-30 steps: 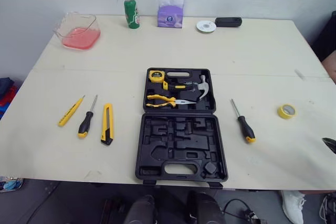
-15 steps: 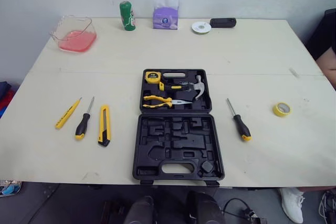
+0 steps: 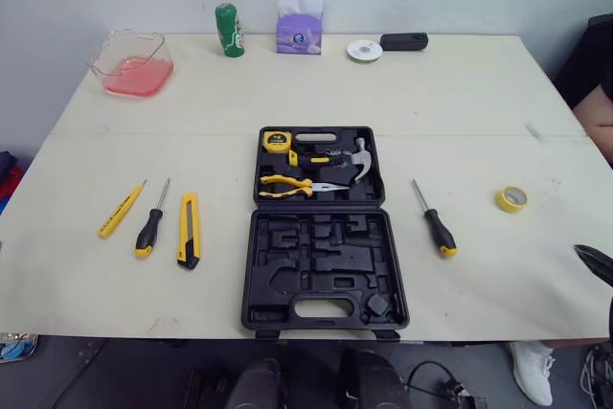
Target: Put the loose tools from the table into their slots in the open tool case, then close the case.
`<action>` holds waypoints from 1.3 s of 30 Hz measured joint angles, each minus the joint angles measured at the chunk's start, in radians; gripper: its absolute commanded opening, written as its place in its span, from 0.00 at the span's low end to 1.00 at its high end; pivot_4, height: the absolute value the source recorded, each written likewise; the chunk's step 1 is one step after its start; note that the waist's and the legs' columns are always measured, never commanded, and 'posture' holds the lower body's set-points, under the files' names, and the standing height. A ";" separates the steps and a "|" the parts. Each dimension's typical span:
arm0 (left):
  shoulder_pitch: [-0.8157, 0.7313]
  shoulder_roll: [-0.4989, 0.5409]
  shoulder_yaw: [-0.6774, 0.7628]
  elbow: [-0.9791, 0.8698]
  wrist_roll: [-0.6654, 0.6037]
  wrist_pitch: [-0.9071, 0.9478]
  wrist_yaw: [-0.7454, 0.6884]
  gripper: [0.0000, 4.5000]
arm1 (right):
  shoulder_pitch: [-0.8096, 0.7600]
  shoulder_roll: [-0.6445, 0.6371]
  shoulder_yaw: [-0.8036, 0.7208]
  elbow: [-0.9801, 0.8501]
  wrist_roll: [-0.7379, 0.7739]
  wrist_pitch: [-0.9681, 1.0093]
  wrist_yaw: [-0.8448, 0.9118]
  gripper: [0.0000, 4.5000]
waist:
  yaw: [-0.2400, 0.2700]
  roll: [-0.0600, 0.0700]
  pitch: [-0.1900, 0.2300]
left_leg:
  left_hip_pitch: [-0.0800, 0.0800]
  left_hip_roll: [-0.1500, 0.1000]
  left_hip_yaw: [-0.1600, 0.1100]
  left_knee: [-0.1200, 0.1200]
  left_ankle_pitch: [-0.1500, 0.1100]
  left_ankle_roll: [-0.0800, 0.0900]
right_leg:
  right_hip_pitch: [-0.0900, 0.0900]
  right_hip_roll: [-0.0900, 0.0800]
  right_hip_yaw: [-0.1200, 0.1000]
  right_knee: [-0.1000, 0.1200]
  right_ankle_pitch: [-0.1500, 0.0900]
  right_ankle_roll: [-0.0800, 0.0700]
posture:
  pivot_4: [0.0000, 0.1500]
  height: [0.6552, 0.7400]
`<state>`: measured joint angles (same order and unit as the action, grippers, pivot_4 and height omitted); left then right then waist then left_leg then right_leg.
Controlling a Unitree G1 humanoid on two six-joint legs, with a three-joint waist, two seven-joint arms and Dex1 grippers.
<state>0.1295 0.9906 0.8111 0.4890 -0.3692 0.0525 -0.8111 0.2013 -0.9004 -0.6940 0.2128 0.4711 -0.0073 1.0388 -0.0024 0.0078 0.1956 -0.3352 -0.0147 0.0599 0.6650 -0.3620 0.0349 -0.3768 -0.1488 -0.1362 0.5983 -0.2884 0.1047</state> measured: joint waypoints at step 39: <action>-0.320 -0.178 -0.329 -0.855 -0.108 1.402 0.586 0.99 | -0.449 0.247 0.423 -0.262 0.239 -0.035 0.396 1.00 | 0.008 -0.002 0.001 | -0.003 0.010 0.001 0.016 -0.003 -0.003 | -0.001 0.016 0.008 0.002 -0.001 -0.003 | 1.00 1.00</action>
<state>-0.1909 0.8123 0.4821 -0.3661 -0.4768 1.4541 -0.2256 -0.2475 -0.6532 -0.2711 -0.0489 0.7100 -0.0419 1.4349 0.0054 0.0061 0.1962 -0.3382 -0.0044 0.0607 0.6807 -0.3650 0.0314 -0.3774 -0.1328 -0.1278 0.6007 -0.2896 0.1022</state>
